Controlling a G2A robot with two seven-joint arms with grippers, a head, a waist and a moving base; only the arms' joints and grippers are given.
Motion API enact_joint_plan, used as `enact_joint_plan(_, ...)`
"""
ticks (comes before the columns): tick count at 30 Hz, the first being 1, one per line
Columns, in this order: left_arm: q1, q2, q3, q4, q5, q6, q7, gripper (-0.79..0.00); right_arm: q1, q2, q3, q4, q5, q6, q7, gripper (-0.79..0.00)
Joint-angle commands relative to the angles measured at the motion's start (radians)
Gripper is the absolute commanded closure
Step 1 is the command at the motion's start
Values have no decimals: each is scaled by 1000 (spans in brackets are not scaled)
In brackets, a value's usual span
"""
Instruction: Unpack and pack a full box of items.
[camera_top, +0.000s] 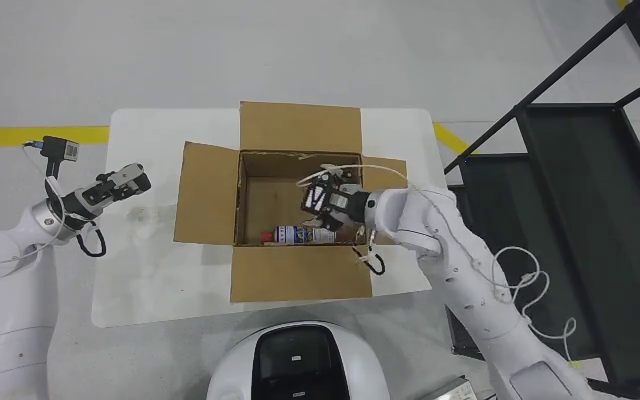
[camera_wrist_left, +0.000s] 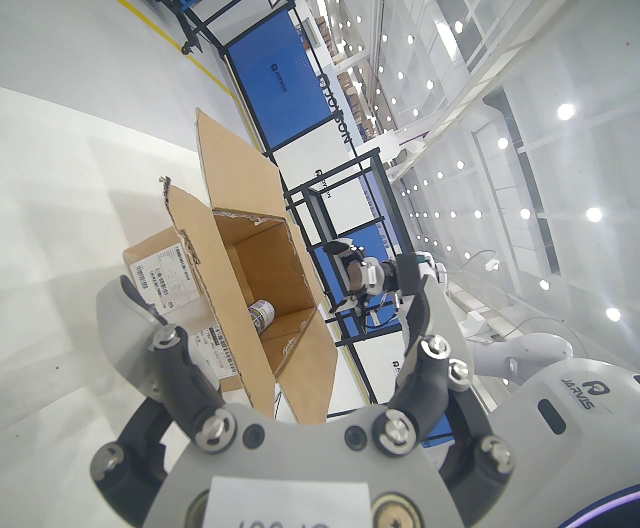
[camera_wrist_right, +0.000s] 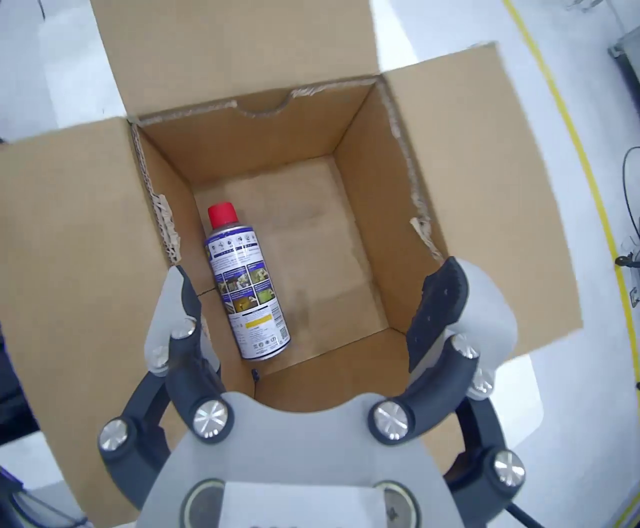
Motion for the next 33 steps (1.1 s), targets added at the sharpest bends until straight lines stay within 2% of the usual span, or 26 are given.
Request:
enact_joint_plan(1, 0, 0, 0, 0, 0, 0, 0, -785, -97, 15, 123, -53, 6, -2, -51, -785)
enact_joint_plan(8, 0, 0, 0, 0, 0, 0, 0, -785, -332, 41, 388, -69, 57, 24, -204, -785)
enact_joint_plan(14, 0, 0, 0, 0, 0, 0, 0, -785, -435, 50, 518, 19, 41, 78, -289, -785)
enact_joint_plan(19, 0, 0, 0, 0, 0, 0, 0, -785, -458, 54, 537, 93, -2, 93, -325, -785)
enact_joint_plan(27, 0, 0, 0, 0, 0, 0, 0, -785, -445, 52, 485, 249, -107, 193, -374, -785)
enact_joint_plan(30, 0, 0, 0, 0, 0, 0, 0, -785, -431, 49, 467, 305, -93, 236, -392, -785)
enact_joint_plan(31, 0, 0, 0, 0, 0, 0, 0, -785, -426, 48, 461, 319, -89, 246, -393, -720)
enact_joint_plan(33, 0, 0, 0, 0, 0, 0, 0, -785, -412, 45, 447, 347, -73, 263, -391, -643)
